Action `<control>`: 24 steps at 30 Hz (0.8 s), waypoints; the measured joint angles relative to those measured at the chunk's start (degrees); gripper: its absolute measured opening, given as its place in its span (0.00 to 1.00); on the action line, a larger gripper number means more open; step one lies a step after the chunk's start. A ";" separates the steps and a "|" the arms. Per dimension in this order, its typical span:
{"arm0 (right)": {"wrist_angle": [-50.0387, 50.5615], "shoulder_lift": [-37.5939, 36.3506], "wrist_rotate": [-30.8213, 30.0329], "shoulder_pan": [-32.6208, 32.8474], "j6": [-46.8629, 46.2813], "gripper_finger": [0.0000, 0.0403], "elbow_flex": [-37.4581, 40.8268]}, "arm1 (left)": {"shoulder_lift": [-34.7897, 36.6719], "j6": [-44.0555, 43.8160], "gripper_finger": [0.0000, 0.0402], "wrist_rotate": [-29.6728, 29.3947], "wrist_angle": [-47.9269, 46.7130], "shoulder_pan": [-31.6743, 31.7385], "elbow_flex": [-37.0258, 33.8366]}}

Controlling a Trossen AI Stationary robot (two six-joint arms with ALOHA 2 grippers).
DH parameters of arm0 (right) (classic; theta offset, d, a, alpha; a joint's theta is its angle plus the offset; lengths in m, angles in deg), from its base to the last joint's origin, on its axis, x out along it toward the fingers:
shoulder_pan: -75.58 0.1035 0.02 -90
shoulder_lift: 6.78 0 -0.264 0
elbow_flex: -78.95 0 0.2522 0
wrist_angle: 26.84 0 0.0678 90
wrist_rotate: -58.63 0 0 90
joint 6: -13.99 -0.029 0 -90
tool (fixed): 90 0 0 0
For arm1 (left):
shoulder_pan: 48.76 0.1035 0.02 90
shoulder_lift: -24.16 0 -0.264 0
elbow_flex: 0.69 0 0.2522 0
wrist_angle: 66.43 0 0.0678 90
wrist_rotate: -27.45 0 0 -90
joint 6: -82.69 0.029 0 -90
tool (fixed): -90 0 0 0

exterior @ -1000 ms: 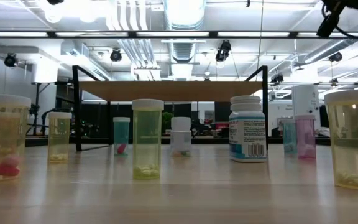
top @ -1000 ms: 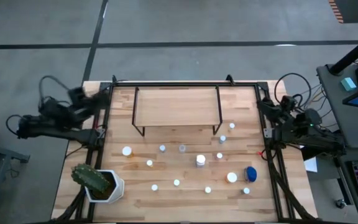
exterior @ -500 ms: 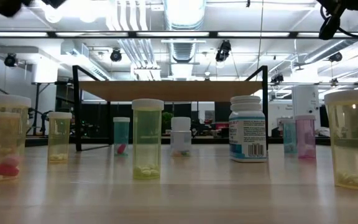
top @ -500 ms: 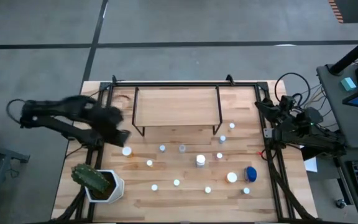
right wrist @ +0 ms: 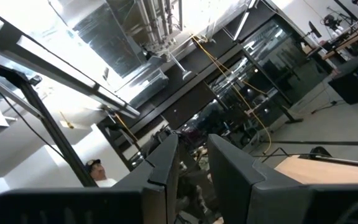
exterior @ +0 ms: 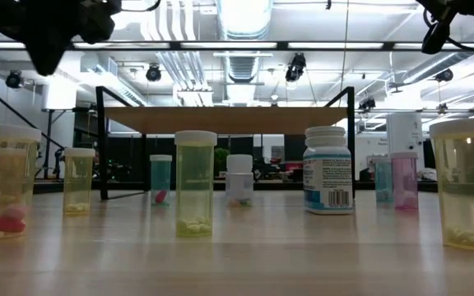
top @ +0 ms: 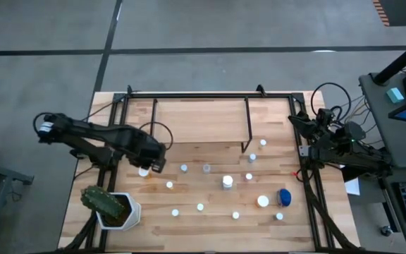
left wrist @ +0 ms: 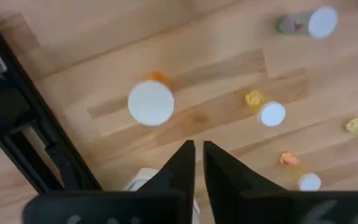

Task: Pick and place medicine bottles onto shelf by color
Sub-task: Put the orange pill bottle on the shelf

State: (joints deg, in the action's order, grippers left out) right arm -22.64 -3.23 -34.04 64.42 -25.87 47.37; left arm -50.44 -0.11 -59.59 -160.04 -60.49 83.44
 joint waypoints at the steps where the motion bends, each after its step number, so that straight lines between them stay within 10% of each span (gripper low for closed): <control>1: 0.00 0.00 0.00 0.00 0.00 0.19 0.00 | -0.01 -1.65 0.10 0.00 0.02 -1.30 0.00; 13: -0.01 0.00 0.04 0.00 0.66 0.19 0.00 | -4.85 -11.00 0.55 -2.47 0.49 -8.46 -4.02; 24: 0.42 0.00 0.06 0.00 0.98 0.19 0.02 | -3.96 -17.47 0.63 -7.02 7.77 -8.26 -13.01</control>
State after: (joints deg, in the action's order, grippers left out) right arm -22.23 -3.23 -33.98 64.42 -24.88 47.39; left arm -54.40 -17.58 -66.60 -152.27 -68.75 70.43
